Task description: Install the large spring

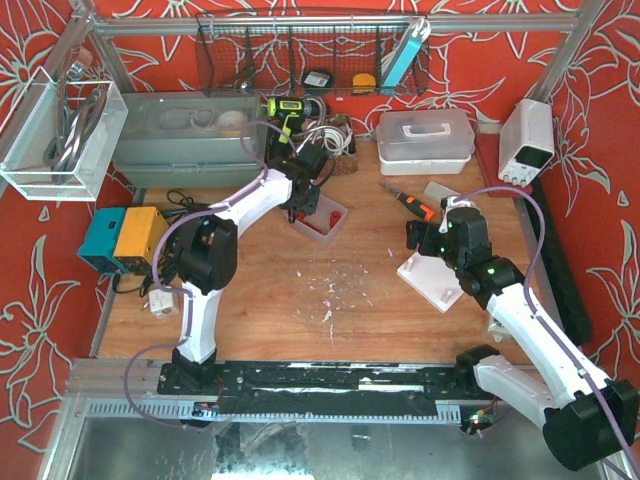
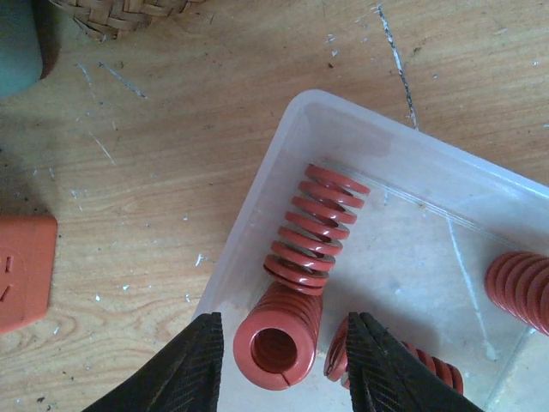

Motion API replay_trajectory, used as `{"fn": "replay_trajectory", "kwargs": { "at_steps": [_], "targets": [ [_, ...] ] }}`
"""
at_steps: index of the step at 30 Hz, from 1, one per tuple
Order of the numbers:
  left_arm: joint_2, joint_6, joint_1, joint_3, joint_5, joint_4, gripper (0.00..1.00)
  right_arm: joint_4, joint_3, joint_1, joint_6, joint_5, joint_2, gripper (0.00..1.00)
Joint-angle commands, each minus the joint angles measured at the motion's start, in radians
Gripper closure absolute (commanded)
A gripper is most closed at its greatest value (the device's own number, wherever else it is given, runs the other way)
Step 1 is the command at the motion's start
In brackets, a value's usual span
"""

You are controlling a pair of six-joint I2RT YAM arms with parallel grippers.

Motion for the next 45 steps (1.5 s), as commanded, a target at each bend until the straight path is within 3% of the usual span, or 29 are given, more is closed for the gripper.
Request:
{"fn": "replay_trajectory", "kwargs": {
  "at_steps": [1, 20, 25, 37, 45],
  "targets": [
    [0.037, 0.006, 0.002, 0.043, -0.002, -0.06, 0.57, 0.009, -0.014, 0.007, -0.008, 0.019, -0.011, 0.03],
    [0.082, -0.03, 0.0, -0.018, 0.1, 0.042, 0.55, 0.006, -0.012, 0.007, -0.012, 0.029, -0.011, 0.03],
    [0.07, -0.015, 0.002, -0.028, 0.08, 0.04, 0.59, 0.005, -0.013, 0.007, -0.014, 0.032, -0.014, 0.03],
    [0.017, 0.038, 0.004, 0.082, 0.072, 0.002, 0.83, 0.025, -0.018, 0.007, -0.029, 0.029, 0.002, 0.04],
    [-0.079, 0.08, 0.003, 0.112, 0.171, -0.009, 0.9, 0.106, 0.008, 0.018, -0.108, -0.199, 0.07, 0.1]
  ]
}}
